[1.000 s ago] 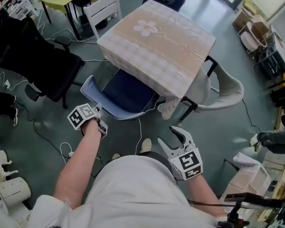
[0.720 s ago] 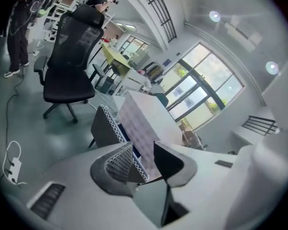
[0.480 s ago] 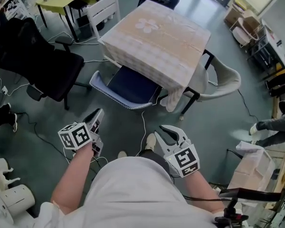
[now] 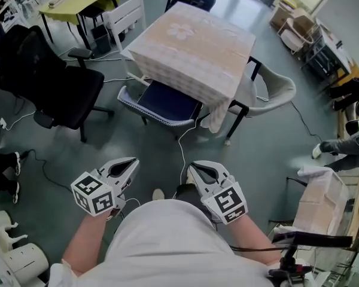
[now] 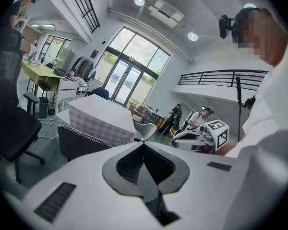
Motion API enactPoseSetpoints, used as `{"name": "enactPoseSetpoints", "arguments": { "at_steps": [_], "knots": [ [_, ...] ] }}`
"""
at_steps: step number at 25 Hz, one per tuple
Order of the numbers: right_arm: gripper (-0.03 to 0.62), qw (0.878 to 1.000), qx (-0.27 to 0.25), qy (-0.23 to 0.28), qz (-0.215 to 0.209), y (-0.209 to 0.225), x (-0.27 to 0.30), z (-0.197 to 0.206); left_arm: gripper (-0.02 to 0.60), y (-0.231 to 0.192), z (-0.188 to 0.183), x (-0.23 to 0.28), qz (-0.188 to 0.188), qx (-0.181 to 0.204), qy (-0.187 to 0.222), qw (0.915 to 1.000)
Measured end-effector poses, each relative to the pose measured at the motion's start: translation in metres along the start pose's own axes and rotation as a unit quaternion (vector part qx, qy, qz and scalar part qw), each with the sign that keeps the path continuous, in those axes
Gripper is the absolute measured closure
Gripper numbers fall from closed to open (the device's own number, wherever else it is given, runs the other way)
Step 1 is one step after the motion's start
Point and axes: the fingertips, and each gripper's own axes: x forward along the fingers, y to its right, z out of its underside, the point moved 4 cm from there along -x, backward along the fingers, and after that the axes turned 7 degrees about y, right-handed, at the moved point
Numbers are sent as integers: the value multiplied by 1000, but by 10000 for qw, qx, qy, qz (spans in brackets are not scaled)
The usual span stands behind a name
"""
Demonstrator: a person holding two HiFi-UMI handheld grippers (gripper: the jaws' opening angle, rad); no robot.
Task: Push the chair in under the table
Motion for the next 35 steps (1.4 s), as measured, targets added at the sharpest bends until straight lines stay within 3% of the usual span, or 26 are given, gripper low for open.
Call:
{"name": "enactPoseSetpoints", "arguments": {
  "at_steps": [7, 16, 35],
  "knots": [
    [579, 9999, -71, -43, -88, -41, -5, -7, 571, 29, 11, -36, 421, 314, -169, 9985],
    [580, 9995, -243, -26, -190, -69, -8, -18, 571, 39, 14, -55, 515, 388, -172, 9978],
    [580, 9996, -252, -139, -55, -57, -15, -9, 570, 29, 25, -28, 472, 209, -366, 9980]
  ]
}}
